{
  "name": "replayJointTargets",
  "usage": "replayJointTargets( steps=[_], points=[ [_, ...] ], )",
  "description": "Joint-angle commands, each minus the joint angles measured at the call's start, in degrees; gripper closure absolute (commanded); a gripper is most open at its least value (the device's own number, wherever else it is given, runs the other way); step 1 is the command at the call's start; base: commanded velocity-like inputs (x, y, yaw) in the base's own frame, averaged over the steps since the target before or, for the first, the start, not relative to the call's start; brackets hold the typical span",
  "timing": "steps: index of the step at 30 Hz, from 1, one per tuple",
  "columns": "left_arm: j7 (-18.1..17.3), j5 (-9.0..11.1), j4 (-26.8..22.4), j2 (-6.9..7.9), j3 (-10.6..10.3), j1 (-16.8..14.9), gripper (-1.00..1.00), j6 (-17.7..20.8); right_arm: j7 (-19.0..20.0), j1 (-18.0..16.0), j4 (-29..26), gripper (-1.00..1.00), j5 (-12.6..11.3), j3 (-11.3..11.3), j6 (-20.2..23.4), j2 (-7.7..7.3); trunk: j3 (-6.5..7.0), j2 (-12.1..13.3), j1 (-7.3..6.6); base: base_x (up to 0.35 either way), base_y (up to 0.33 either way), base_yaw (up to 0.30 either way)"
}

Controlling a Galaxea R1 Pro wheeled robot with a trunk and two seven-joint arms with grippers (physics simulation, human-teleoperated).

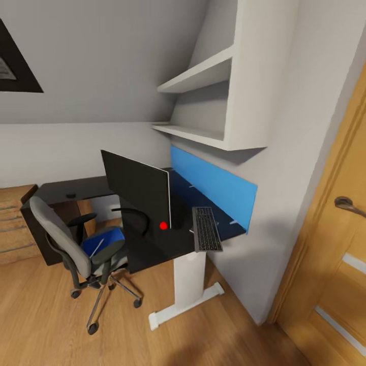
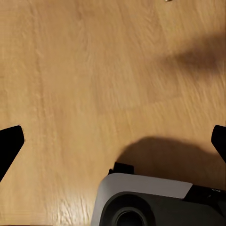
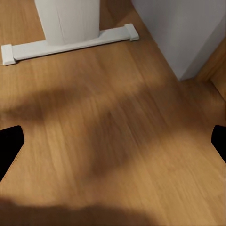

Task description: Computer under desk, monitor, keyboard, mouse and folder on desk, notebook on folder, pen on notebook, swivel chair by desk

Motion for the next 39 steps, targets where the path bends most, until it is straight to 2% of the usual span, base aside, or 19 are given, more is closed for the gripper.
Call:
replayJointTargets(
  steps=[1, 23, 39],
  points=[
    [-0.02, 0.56, -0.09, 0.00, -0.19, 0.03, -1.00, -0.11, -0.59, -0.04, 0.04, -1.00, 0.61, 0.05, -0.08, 0.01, -0.05, -0.04, 0.01, 0.037, 0.034, 0.281],
    [-0.02, 0.63, -0.09, -0.02, -0.19, 0.03, -1.00, -0.29, -0.59, -0.04, 0.04, -1.00, 0.61, 0.05, -0.08, -0.01, -0.05, -0.04, 0.01, 0.004, 0.020, 0.281],
    [-0.02, 0.51, -0.09, -0.19, -0.19, 0.03, -1.00, -0.36, -0.59, -0.04, -0.04, -1.00, 0.63, 0.07, -0.08, -0.11, -0.06, -0.04, 0.01, 0.000, 0.277, 0.255]
  ],
)
